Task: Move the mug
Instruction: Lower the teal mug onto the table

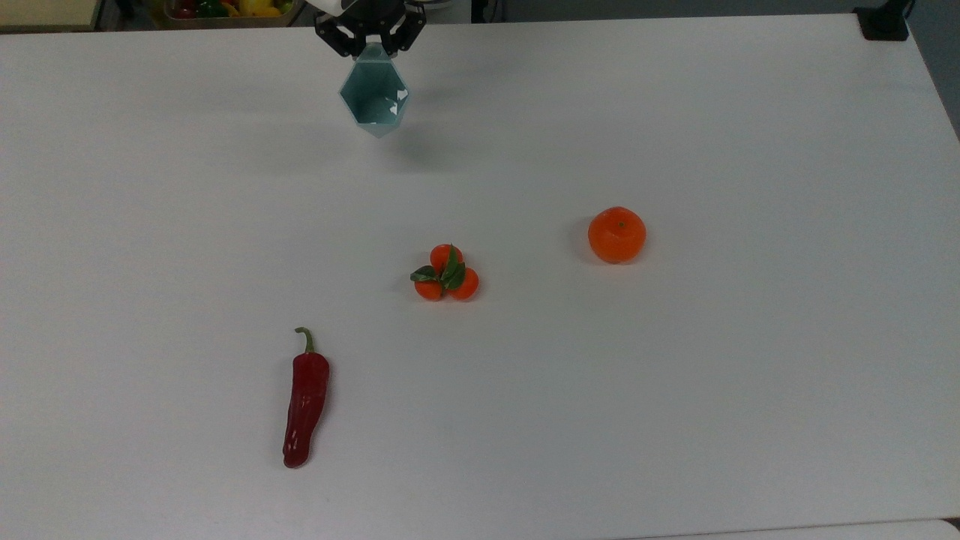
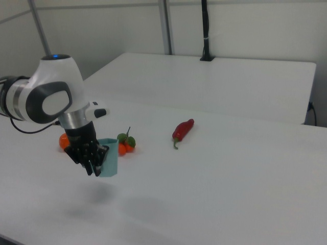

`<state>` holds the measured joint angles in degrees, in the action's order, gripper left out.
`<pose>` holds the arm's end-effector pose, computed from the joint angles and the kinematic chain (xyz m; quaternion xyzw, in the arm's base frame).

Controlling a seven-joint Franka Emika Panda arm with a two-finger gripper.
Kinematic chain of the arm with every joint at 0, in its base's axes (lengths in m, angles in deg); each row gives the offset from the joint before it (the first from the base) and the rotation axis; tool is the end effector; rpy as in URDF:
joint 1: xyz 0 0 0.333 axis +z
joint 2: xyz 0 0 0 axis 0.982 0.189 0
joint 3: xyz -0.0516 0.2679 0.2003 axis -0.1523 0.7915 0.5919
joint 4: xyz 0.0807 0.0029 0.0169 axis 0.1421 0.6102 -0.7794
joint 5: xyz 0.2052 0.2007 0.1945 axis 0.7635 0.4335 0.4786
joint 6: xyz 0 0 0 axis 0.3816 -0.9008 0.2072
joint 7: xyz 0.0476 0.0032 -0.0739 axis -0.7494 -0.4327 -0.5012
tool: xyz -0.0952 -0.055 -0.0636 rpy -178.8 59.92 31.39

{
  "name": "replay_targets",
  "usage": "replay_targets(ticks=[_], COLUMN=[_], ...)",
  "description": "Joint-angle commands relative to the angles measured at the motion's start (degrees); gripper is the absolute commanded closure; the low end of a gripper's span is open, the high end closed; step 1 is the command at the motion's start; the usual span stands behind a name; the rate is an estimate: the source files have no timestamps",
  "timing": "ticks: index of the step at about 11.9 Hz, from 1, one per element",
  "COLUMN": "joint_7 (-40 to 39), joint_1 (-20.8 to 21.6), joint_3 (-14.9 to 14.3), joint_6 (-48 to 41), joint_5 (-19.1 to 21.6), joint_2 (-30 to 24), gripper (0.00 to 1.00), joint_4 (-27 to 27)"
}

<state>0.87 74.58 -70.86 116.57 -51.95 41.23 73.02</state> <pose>0.4245 -0.0035 0.4553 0.9910 0.1293 -0.0196 0.0291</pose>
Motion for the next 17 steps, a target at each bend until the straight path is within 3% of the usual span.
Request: replay_targets(ticks=[1, 6, 15, 17], joint_7=[-6.7, -8.6, -8.7, -8.7], joint_1=[-1.0, -1.4, -1.9, -1.9], joint_3=[-0.9, -0.9, -0.9, -0.9], joint_6=[6.2, 14.5, 19.6, 19.5], joint_5=[4.5, 6.4, 6.4, 6.4], joint_2=[-1.7, 1.2, 7.1, 7.4], gripper=[0.97, 0.97, 0.96, 0.91], joint_4=[5.1, 7.9, 7.8, 7.8])
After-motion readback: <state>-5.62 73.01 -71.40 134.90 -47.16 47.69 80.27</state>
